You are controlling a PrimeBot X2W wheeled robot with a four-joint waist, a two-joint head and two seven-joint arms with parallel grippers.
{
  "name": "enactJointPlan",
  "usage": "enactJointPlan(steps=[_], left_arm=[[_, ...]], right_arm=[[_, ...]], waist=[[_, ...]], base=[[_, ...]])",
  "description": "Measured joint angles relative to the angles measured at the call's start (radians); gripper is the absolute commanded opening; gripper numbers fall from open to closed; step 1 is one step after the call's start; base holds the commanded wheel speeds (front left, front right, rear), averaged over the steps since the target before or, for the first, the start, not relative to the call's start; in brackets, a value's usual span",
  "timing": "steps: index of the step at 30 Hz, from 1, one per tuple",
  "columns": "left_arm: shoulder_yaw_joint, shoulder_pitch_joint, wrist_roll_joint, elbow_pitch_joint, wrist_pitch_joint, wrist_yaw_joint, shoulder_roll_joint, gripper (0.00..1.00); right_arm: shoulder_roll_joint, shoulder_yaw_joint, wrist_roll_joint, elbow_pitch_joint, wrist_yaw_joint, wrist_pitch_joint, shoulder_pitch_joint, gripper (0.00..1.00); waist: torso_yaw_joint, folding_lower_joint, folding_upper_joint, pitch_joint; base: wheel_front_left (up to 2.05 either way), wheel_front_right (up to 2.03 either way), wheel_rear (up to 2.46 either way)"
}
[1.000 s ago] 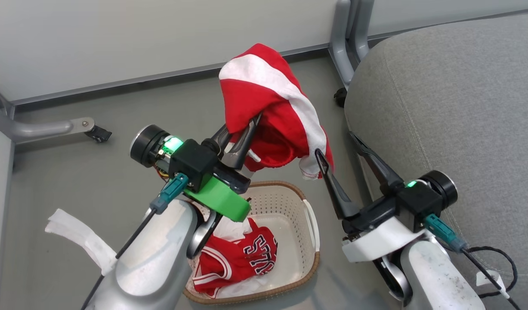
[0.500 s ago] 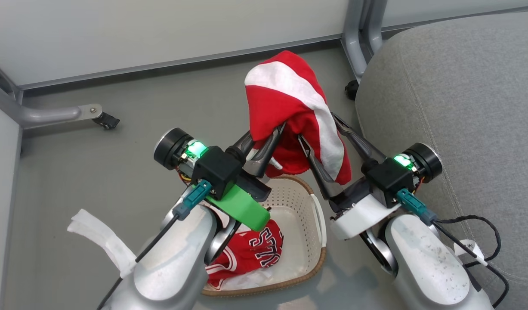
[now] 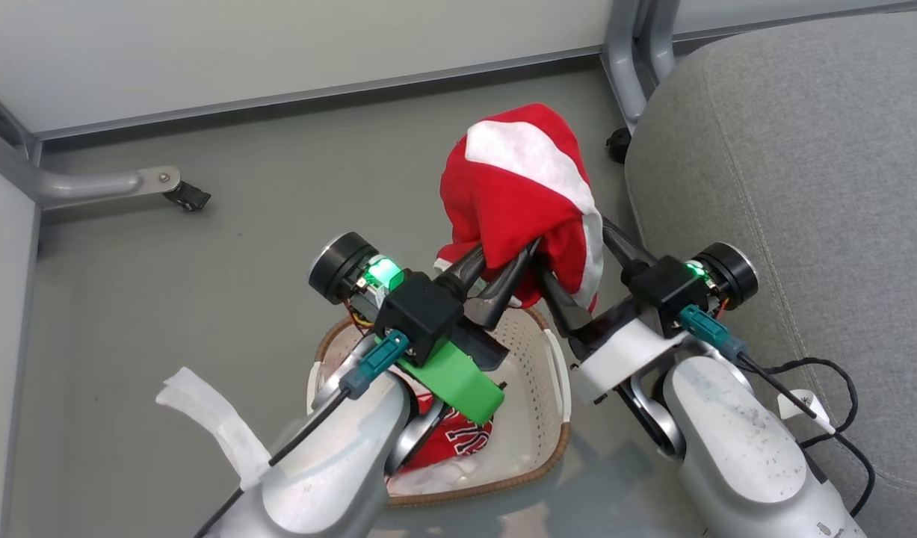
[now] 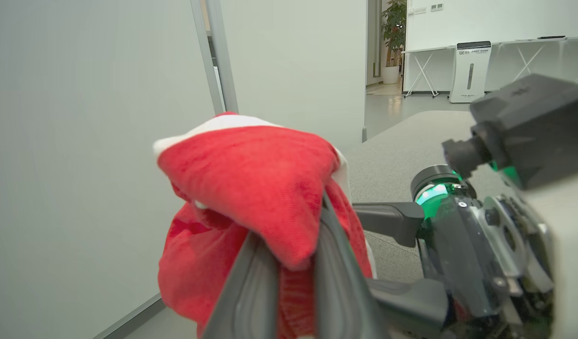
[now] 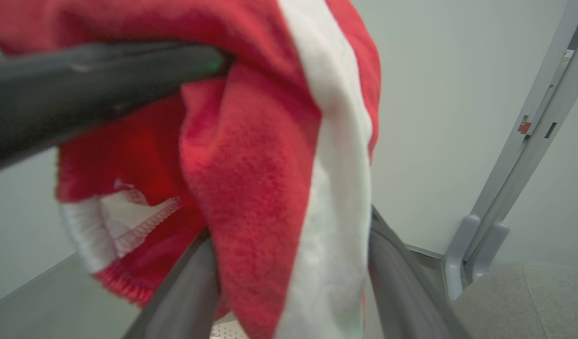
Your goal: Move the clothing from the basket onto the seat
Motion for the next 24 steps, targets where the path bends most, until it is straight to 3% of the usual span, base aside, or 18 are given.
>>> enactJointPlan(steps=[2,3,4,5,23,24], left_arm=[[-0.005,0.000,-0.003,0.001,0.000,0.000,-0.002,0.00],[-0.007,0.000,-0.006,0.002,0.000,0.000,-0.002,0.00],[-0.007,0.000,-0.007,0.005,0.000,0.000,-0.002,0.00],[-0.007,0.000,-0.008,0.006,0.000,0.000,-0.002,0.00],[0.001,0.001,-0.009,0.024,0.000,0.000,-0.002,0.00],[0.004,0.001,-0.009,0.024,0.000,0.000,-0.002,0.45]], right_arm=[[0.000,0.002,0.009,0.003,0.000,0.000,-0.002,1.00],[0.000,0.005,0.016,0.005,0.000,0.000,-0.002,0.44],[0.000,0.008,0.020,0.010,0.000,0.000,-0.002,0.07],[0.000,0.009,0.024,0.014,0.000,0.000,-0.002,0.00],[0.000,-0.002,0.048,0.016,0.000,0.000,0.001,0.00],[0.000,-0.004,0.048,0.017,0.000,0.000,0.002,0.00]], waist=[[0.001,0.0000,0.0000,0.003],[0.001,0.0000,0.0000,0.004],[0.001,0.0000,0.0000,0.005],[0.001,0.0000,0.0000,0.006],[0.002,0.0000,0.0000,-0.001],[0.002,0.0000,0.0000,-0.001]], base=[[0.00,0.00,0.00],[0.00,0.00,0.00],[0.00,0.00,0.00],[0.00,0.00,0.00],[0.00,0.00,0.00],[0.00,0.00,0.00]])
